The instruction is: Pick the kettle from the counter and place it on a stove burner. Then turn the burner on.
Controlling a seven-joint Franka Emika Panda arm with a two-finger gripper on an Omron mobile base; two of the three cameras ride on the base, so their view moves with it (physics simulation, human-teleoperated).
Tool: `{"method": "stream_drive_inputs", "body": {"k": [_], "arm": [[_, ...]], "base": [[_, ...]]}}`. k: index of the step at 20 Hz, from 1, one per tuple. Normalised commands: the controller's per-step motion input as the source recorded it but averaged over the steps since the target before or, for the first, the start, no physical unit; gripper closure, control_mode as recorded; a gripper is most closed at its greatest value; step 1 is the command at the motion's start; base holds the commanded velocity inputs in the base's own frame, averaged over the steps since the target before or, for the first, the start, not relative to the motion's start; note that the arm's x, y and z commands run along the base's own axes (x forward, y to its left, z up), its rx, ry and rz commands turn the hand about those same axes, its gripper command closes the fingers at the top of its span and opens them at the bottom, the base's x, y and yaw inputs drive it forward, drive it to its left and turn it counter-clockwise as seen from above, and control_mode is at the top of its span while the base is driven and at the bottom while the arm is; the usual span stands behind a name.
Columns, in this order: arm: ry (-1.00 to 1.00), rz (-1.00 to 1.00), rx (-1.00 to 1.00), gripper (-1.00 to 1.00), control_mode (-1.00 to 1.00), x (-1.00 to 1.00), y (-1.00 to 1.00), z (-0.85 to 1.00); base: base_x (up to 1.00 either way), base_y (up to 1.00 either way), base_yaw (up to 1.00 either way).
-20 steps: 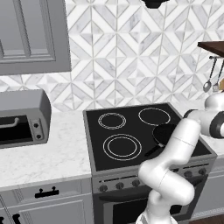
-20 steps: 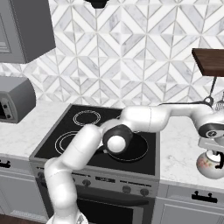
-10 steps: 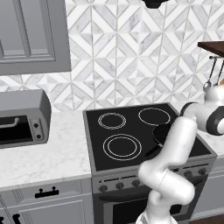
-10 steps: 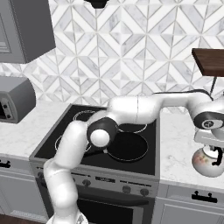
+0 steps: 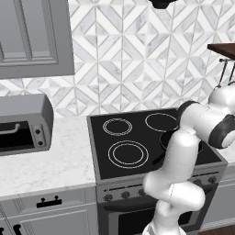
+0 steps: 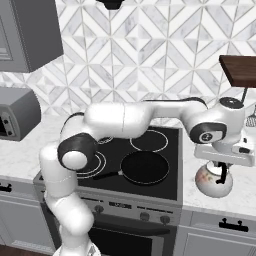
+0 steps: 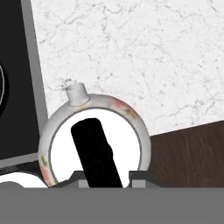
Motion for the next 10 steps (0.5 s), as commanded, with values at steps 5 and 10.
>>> {"method": "stream_drive_inputs", "body": {"k": [5, 10], "arm": [[-0.02, 0.01, -0.07, 1.0, -1.0, 0.0, 1.0, 0.11], [-0.01, 0.05, -0.03, 1.0, -1.0, 0.01, 0.98, 0.32]], "base": [[0.0, 0.0, 0.0], [0.0, 0.0, 0.0]]}}
